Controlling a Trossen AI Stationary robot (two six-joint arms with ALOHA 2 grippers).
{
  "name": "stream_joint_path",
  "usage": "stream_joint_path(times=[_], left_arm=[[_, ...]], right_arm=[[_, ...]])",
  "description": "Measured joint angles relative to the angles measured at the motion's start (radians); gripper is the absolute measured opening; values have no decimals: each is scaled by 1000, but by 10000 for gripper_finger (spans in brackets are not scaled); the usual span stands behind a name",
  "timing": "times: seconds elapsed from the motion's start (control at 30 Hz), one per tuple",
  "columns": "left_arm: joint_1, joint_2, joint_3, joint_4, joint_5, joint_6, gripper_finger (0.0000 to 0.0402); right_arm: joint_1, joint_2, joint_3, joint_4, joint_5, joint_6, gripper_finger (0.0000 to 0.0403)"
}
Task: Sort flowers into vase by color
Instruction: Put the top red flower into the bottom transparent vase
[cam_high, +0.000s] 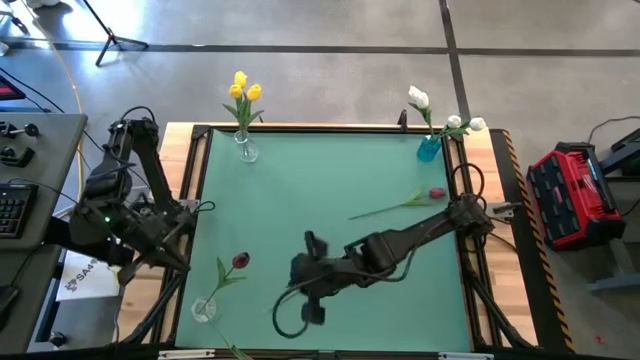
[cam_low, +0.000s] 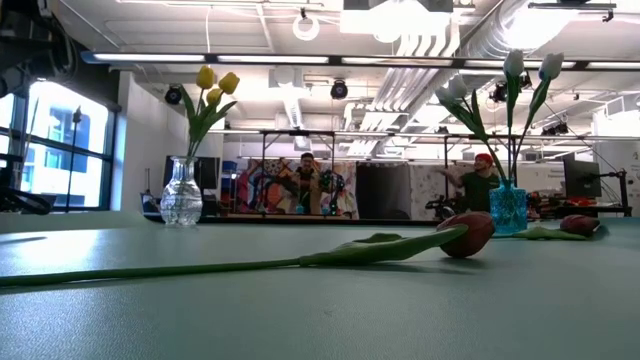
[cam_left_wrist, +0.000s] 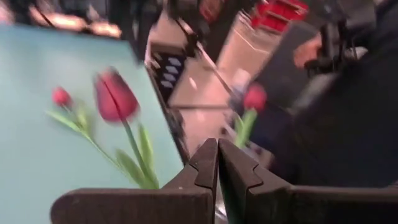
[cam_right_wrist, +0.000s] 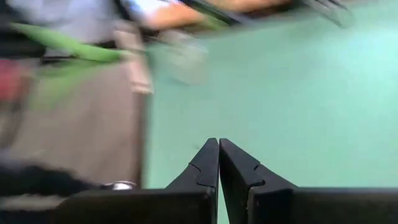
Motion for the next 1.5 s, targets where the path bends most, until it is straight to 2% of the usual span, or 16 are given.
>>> stream_joint_path(times=[0.1,0.2,0.33,0.47,0.63,0.73,0.8,0.93,1.03,1.3,1.5], left_arm=[[16,22,61,-1,-102,57,0],[36,34,126,2,-183,83,0],[62,60,192,62,-194,180,0],[80,118,248,109,-232,308,0],[101,195,284,100,-264,318,0],[121,219,280,43,-345,188,0],[141,227,280,-41,-354,63,0],[197,235,280,-193,-267,-129,0],[239,230,280,-266,-170,-210,0],[356,226,280,-330,2,-196,0],[424,183,279,-331,-53,-141,0]], right_arm=[[7,-2,1,-229,141,280,0],[6,0,0,-450,156,588,0],[15,-1,0,-526,112,775,0],[58,0,-37,-595,166,951,0],[85,1,-136,-723,141,1191,3],[77,0,-198,-716,88,1199,15],[69,0,-235,-707,56,1181,25],[42,0,-275,-690,8,1054,38],[20,0,-296,-660,-34,920,39],[-59,0,-340,-516,-105,669,39],[-143,0,-340,-412,-175,542,39]])
